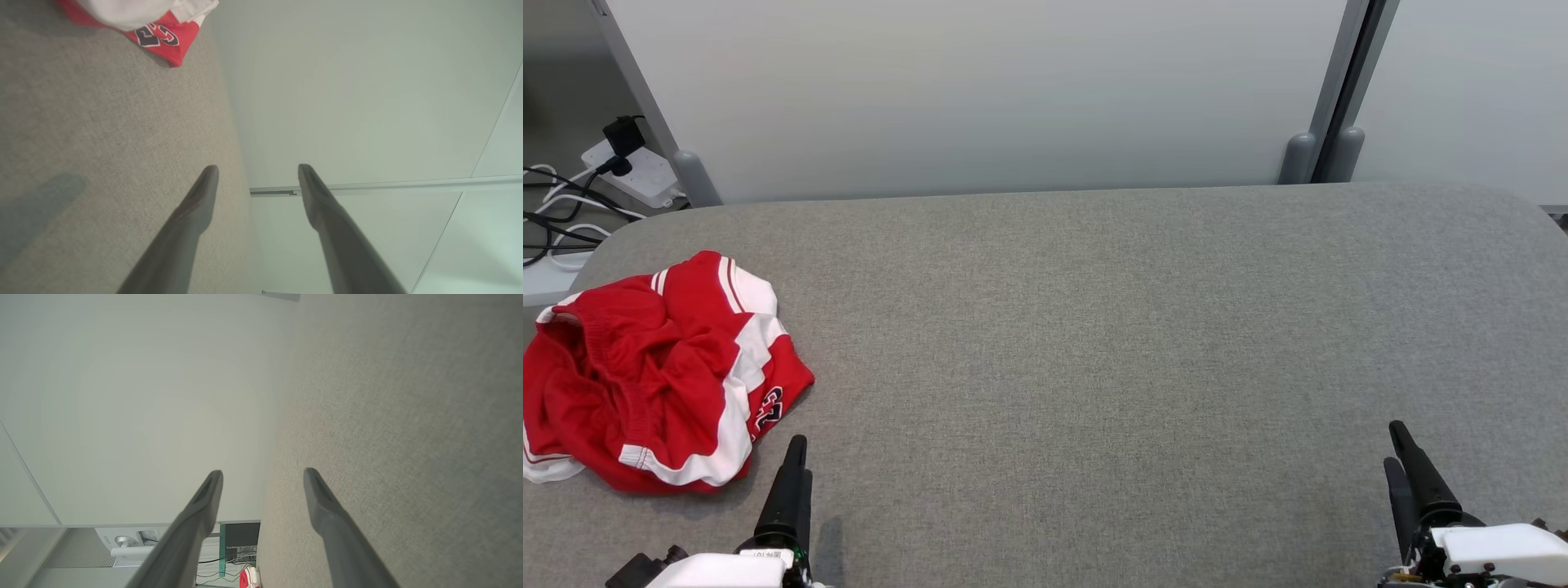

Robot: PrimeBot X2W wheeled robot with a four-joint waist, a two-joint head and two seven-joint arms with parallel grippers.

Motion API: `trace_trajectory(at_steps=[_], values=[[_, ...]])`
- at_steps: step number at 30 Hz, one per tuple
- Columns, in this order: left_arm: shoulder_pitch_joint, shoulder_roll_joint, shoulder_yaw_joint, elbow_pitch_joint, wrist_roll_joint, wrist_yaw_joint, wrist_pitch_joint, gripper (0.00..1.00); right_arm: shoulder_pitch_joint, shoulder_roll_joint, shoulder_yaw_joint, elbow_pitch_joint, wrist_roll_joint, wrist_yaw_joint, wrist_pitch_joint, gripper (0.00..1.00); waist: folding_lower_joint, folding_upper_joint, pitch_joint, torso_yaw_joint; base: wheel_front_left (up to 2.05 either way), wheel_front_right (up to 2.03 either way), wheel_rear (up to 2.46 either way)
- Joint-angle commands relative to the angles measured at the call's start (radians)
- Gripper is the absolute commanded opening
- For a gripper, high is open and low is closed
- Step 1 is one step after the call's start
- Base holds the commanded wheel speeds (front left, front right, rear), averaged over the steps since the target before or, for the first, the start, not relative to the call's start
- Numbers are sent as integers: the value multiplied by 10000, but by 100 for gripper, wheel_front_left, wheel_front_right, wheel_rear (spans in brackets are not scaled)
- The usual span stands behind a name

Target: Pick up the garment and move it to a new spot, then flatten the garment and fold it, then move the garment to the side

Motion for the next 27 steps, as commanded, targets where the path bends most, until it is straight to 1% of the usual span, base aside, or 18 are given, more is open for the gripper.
trace_trajectory(at_steps=[1,8,16,21,27], values=[[-508,152,35,-322,219,-29,-60,100,-396,-142,95,-289,-236,3,-125,100,-3,0,-5,1,0,0,0],[-536,145,85,-539,1311,-34,-265,100,-457,-114,310,-389,-1317,4,-330,100,-3,0,-47,4,0,0,0],[-553,154,-23,-776,2620,24,-500,100,-601,-233,833,-471,-2711,5,-564,100,-3,0,-94,-5,0,0,0],[-553,160,-174,-922,3521,200,-647,100,-634,-270,1052,-513,-3539,5,-711,100,-3,0,-124,-1,0,0,0],[-561,168,-368,-1027,4586,481,-824,100,-619,-218,1080,-570,-4414,6,-888,100,-3,0,-171,-5,0,0,0]])
